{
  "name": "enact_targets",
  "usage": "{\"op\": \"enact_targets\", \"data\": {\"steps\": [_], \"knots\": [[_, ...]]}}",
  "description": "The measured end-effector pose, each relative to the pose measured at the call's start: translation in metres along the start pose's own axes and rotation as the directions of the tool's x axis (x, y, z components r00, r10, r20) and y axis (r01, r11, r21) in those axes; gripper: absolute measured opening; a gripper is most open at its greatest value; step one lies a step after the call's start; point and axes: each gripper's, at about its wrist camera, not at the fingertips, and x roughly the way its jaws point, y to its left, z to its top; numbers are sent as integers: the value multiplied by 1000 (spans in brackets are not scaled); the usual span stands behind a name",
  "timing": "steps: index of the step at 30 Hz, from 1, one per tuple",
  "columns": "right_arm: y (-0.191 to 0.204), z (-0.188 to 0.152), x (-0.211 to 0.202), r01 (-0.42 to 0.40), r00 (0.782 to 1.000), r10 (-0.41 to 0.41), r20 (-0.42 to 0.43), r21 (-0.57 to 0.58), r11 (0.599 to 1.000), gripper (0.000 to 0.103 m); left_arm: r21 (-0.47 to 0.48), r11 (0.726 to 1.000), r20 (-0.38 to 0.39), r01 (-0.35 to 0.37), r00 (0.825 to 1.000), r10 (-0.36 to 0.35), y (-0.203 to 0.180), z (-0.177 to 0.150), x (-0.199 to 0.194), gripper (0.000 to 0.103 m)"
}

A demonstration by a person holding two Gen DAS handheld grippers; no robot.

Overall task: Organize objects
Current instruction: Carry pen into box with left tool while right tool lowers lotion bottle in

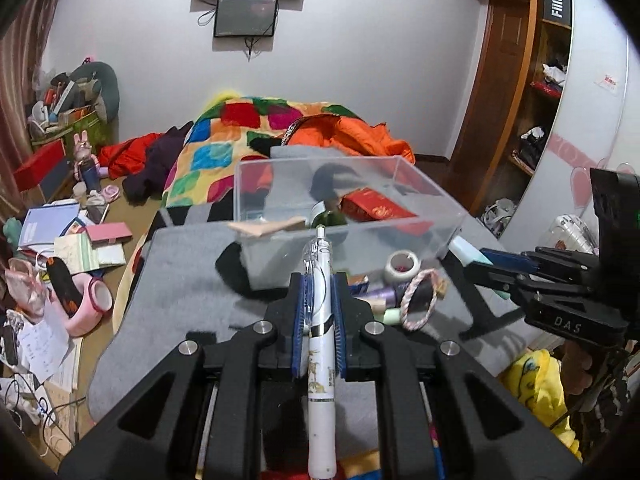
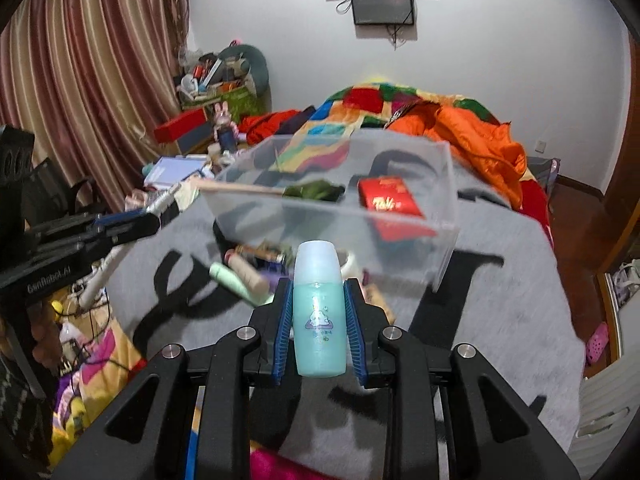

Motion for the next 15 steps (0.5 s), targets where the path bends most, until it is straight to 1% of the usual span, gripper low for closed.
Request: {"op": "enact_targets", "data": {"steps": [2, 5, 15], "knots": [[-3, 8, -1, 5, 1000, -5, 19, 5, 1000, 23, 1, 1000, 5, 4, 1000, -4, -2, 4, 2, 12], [-7, 19, 0, 21, 999, -21, 37, 0, 1000, 23, 4, 1000, 12, -8, 1000, 8, -5, 10, 7, 12], [-21, 54, 16, 48, 997, -47, 55, -8, 999, 23, -24, 1000, 11, -8, 1000, 8, -3, 33, 30, 12]]}}
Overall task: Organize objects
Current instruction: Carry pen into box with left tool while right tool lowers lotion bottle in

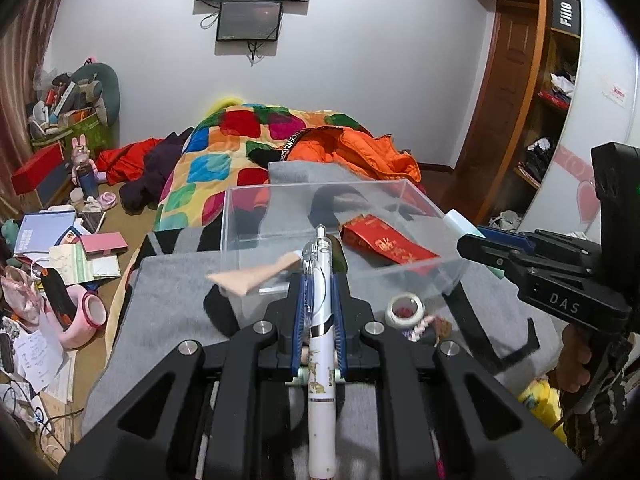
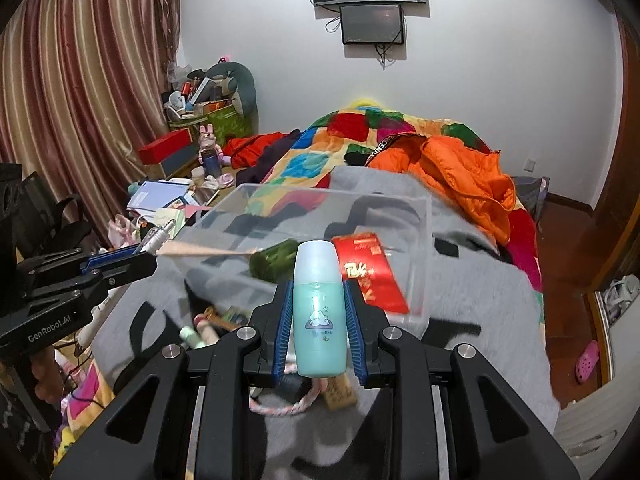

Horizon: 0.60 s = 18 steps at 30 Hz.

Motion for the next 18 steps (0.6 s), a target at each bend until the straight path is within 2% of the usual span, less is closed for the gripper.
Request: {"op": "enact_targets", "data": {"steps": [18], "knots": [[-16, 24, 50, 28, 998, -26, -55, 24, 999, 23, 5, 999, -39, 49, 998, -49, -10, 41, 50, 12]]}}
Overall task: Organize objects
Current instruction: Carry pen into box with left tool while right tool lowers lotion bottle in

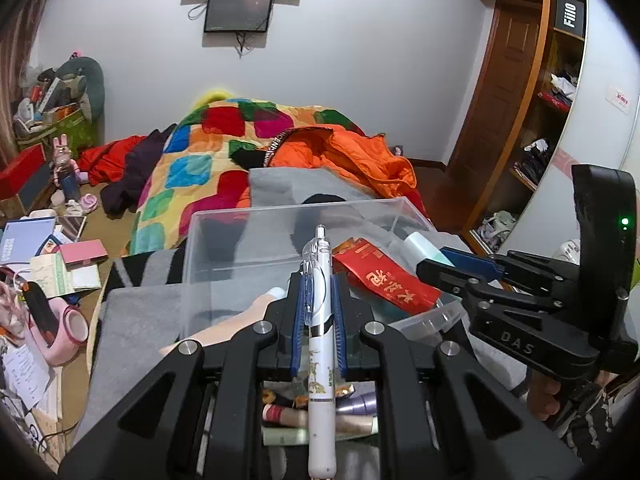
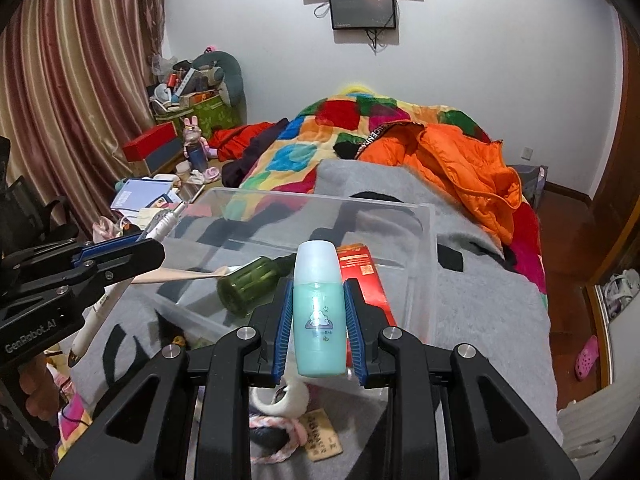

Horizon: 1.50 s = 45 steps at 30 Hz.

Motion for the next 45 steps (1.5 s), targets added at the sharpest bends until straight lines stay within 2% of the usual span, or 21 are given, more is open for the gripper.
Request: {"op": "enact_targets", "data": {"steps": [9, 21, 27, 38, 40, 42, 45], "knots": [[-12, 2, 28, 18, 998, -16, -60, 25, 1000, 23, 69, 997, -85, 23, 996, -17, -11, 4, 38, 12], [-14, 2, 47, 30, 994, -29, -106, 11, 999, 23, 78, 995, -163, 68, 985, -55, -17, 12, 72, 12], [-15, 0, 45, 10, 993, -9, -114, 12, 1000, 23, 86, 994, -152, 63, 987, -49, -19, 10, 68, 12], [-13, -7, 27, -3, 994, 5, -106, 11, 1000, 24, 113, 992, -107, 53, 993, -41, -24, 5, 36, 12], [-12, -10, 19, 0, 995, 1, -97, 9, 1000, 27, 110, 993, -100, 48, 994, -37, -23, 3, 30, 16], [-12, -12, 11, -3, 996, 4, -85, 9, 1000, 29, 106, 993, -90, 46, 995, -36, -22, -1, 23, 26], [-10, -15, -2, -2, 998, 2, -64, 2, 1000, 35, 108, 993, -78, 39, 996, -31, -23, -6, 13, 28]]}}
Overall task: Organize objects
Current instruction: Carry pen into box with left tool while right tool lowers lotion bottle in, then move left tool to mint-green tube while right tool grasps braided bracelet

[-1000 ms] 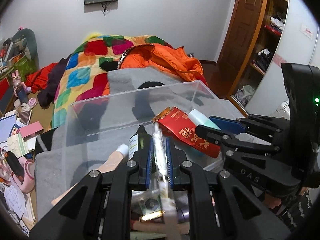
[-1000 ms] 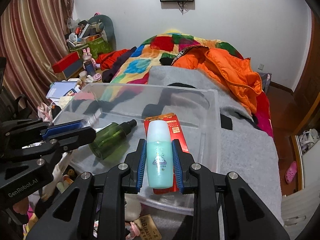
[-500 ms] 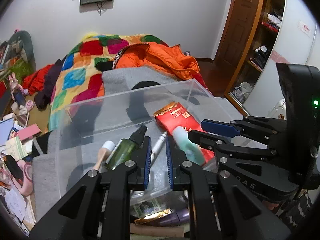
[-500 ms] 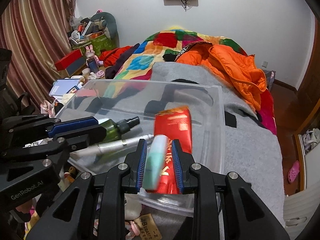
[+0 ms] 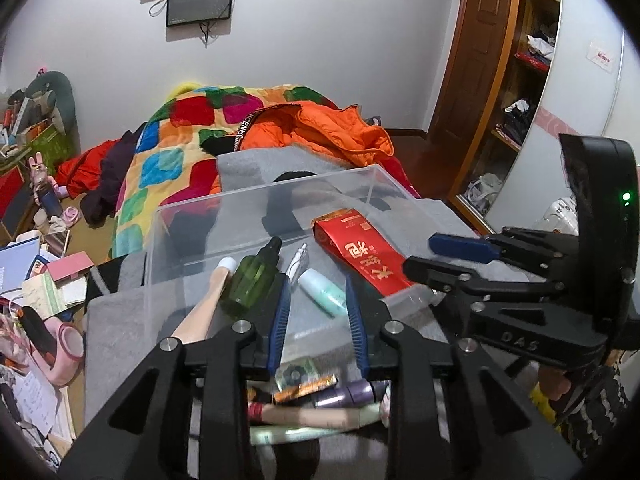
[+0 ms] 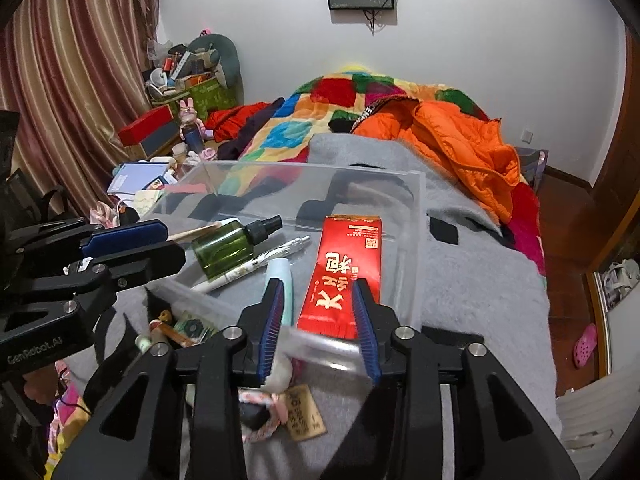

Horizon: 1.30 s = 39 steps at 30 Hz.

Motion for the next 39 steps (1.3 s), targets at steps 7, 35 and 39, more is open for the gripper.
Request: {"op": "enact_targets", "data": {"steps": [7, 35, 39], "knots": [[6, -16, -25, -10, 999, 11, 39, -15, 1000, 47, 18, 999, 23, -32, 999, 32, -4, -19, -23, 47], [6, -73, 0, -23, 995, 26, -92, 33, 999, 48, -8, 997, -190, 80, 979, -80, 34, -101, 24, 76], [4, -73, 0, 4, 996, -1, -88, 34, 999, 48, -5, 993, -182, 118, 976, -117, 24, -106, 18, 75]]}}
